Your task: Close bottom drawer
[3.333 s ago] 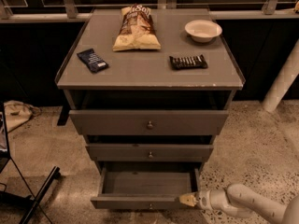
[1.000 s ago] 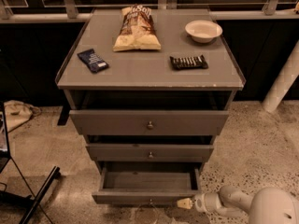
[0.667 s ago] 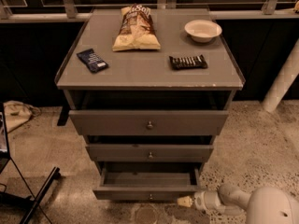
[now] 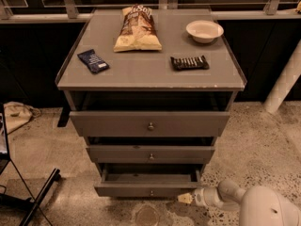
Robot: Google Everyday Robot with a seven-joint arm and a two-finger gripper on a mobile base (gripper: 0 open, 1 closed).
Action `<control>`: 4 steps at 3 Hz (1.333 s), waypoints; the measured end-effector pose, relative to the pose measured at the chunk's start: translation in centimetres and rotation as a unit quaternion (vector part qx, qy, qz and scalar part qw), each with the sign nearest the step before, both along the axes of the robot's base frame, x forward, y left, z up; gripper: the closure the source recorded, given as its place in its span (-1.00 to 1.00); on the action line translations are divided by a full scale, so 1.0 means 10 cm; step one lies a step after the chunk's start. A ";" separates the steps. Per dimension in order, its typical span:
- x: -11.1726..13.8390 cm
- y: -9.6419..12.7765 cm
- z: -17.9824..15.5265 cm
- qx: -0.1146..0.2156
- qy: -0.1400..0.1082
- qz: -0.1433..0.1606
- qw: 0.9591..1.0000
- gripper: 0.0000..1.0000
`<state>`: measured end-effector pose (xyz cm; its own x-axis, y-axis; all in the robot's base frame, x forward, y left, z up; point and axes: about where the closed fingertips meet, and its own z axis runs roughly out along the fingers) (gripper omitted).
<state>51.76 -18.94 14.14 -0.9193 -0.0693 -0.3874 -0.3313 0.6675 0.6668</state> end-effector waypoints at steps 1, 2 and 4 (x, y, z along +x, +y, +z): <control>0.21 0.02 -0.01 0.003 -0.010 0.015 1.000 1.00; 0.21 0.02 0.00 0.003 -0.012 0.017 1.000 1.00; 0.49 0.07 0.05 0.008 -0.025 0.055 0.998 1.00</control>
Offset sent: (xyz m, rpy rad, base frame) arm 0.1063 0.0026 0.0073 0.0866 -0.1193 0.1736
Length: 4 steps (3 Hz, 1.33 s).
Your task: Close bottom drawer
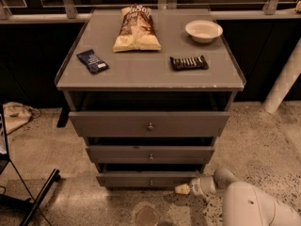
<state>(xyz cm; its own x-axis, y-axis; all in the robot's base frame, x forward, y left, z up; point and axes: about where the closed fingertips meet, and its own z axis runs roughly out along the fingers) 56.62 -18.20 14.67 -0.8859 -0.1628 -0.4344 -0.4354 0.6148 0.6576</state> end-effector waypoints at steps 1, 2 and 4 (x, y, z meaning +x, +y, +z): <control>0.17 0.02 0.05 -0.006 -0.013 0.012 1.000 1.00; 0.27 0.02 0.09 -0.010 -0.024 0.018 0.999 1.00; 0.48 0.01 0.16 -0.027 -0.048 0.020 0.998 1.00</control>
Offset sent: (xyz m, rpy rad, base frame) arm 0.0886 -0.0058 0.0290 -0.0674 -0.1535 0.0749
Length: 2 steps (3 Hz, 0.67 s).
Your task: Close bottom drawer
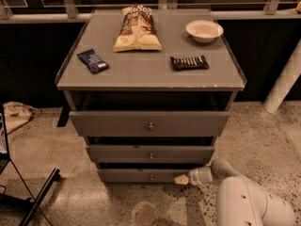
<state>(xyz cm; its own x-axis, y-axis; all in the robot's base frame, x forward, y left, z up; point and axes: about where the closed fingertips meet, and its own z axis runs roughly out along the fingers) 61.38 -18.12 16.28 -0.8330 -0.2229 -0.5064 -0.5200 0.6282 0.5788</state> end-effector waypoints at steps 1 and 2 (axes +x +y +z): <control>-0.01 0.00 0.00 0.000 0.000 0.000 1.000 1.00; -0.25 -0.05 -0.04 -0.004 0.026 0.003 1.000 1.00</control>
Offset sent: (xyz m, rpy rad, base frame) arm -0.0742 -0.0171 -0.0051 -0.0301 0.1496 0.0141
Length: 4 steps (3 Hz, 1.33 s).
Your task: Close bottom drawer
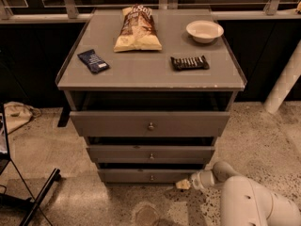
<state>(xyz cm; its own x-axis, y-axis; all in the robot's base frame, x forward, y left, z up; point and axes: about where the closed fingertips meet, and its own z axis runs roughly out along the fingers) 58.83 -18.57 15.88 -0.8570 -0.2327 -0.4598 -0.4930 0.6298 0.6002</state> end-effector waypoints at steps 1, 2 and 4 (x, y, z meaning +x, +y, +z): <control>-0.40 -0.22 0.10 0.003 0.018 -0.037 0.999 1.00; -0.79 -0.09 -0.03 0.015 0.051 -0.028 0.998 0.64; -0.79 -0.08 -0.03 0.015 0.051 -0.027 0.998 -0.29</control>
Offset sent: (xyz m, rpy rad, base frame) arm -0.0256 -0.0164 0.0091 0.0028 0.0216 -0.0526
